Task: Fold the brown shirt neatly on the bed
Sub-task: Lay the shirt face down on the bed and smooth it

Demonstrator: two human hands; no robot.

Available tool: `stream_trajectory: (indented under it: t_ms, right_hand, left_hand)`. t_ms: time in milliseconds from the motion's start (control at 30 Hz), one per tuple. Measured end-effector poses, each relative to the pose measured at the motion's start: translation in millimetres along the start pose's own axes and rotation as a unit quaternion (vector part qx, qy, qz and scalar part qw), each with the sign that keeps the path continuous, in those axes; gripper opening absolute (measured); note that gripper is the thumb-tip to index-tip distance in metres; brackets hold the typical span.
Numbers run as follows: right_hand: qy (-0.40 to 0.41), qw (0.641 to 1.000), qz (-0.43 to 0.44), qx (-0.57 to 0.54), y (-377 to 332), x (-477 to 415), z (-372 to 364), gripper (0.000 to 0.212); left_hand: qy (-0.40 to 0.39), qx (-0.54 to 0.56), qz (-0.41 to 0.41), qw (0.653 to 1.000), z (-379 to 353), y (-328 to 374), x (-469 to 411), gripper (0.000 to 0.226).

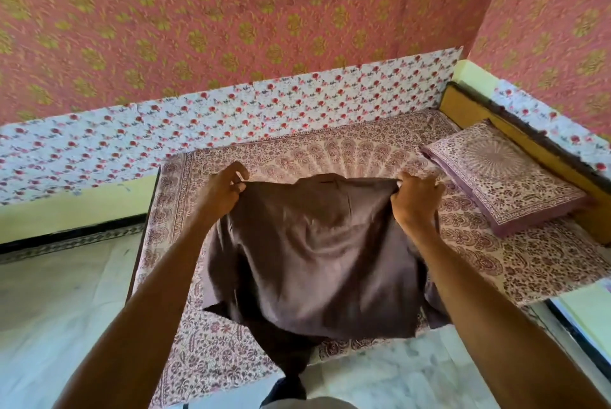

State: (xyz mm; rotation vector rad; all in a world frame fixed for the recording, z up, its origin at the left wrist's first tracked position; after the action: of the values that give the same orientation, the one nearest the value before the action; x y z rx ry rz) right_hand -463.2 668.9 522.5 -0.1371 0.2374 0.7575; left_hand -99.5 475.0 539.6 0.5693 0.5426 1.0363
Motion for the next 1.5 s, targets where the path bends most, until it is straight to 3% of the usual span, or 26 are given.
stream_trajectory:
  t_ms: [200, 300, 433, 500, 567, 633, 700, 800, 900, 1000, 1167, 1200, 1333, 1400, 1500]
  right_hand:
    - [0.012, 0.999, -0.044, 0.016, -20.5, -32.3, -59.2, 0.016]
    - [-0.016, 0.999, -0.05, -0.003, -27.3, -58.4, -101.4, 0.018]
    - [-0.096, 0.992, -0.068, -0.032, -42.2, -90.8, -146.3, 0.026]
    - [-0.158, 0.984, -0.072, -0.051, -69.0, -151.1, -237.1, 0.025]
    - [-0.217, 0.971, -0.072, -0.076, -78.8, -150.5, -262.8, 0.021]
    - [-0.196, 0.969, -0.102, -0.113, -84.0, -174.2, -310.0, 0.022]
    - [-0.108, 0.972, -0.135, -0.16, -92.0, -196.5, -331.2, 0.024]
    - [-0.01, 0.975, -0.084, -0.205, -120.8, -232.1, -382.0, 0.014]
    - [-0.076, 0.978, -0.067, -0.185, -135.3, -254.4, -490.4, 0.017]
    - [-0.099, 0.966, -0.123, -0.206, -135.4, -278.7, -571.9, 0.022]
    - [0.09, 0.94, -0.139, -0.3, -152.7, -332.2, -607.7, 0.029]
    - [0.083, 0.944, -0.131, -0.289, -159.5, -343.8, -622.2, 0.029]
    - [-0.091, 0.984, -0.086, -0.125, -190.2, -373.2, -694.1, 0.027]
    - [-0.097, 0.988, -0.084, -0.091, -190.4, -376.6, -703.0, 0.024]
    - [-0.055, 0.988, -0.081, -0.121, -188.7, -386.3, -701.2, 0.02]
  left_hand:
    - [0.029, -0.084, 0.018, 0.996, -48.6, -30.9, -47.7, 0.041]
    - [0.059, -0.146, 0.038, 0.987, -71.4, -51.6, -80.8, 0.036]
    - [0.047, -0.238, 0.061, 0.968, -112.5, -81.5, -118.7, 0.037]
    - [0.012, -0.215, 0.091, 0.972, -176.0, -134.1, -190.1, 0.029]
    - [-0.016, -0.15, 0.137, 0.979, -195.2, -154.1, -188.7, 0.026]
    - [0.009, -0.11, 0.132, 0.985, -226.9, -189.9, -218.2, 0.029]
    - [0.068, -0.082, 0.134, 0.985, -252.7, -225.5, -247.9, 0.031]
    - [0.134, -0.023, 0.147, 0.98, -301.7, -273.9, -292.1, 0.026]
    - [0.075, -0.007, 0.192, 0.979, -373.8, -326.5, -323.3, 0.027]
    - [0.053, -0.015, 0.186, 0.981, -420.7, -360.9, -353.3, 0.027]
    - [0.179, 0.008, 0.133, 0.975, -434.9, -370.4, -403.7, 0.033]
    - [0.163, -0.001, 0.138, 0.977, -446.2, -377.3, -412.5, 0.037]
    - [0.019, -0.075, 0.218, 0.973, -509.4, -423.8, -435.9, 0.06]
    - [0.027, -0.092, 0.243, 0.965, -516.3, -429.9, -439.5, 0.059]
    - [0.1, -0.074, 0.257, 0.958, -506.6, -424.6, -448.1, 0.051]
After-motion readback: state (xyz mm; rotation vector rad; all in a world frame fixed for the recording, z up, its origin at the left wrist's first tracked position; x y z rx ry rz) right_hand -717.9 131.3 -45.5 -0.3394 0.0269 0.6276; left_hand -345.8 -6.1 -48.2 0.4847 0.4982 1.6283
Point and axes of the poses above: each hand's wrist, its own x-axis away from the middle knuckle, its own z-axis out of the back of the hand, y = z × x, the point moved 10 cm from there along -x, towards the middle knuckle, and after that the axes turned 7 degrees about x, right-handed, at the moved point
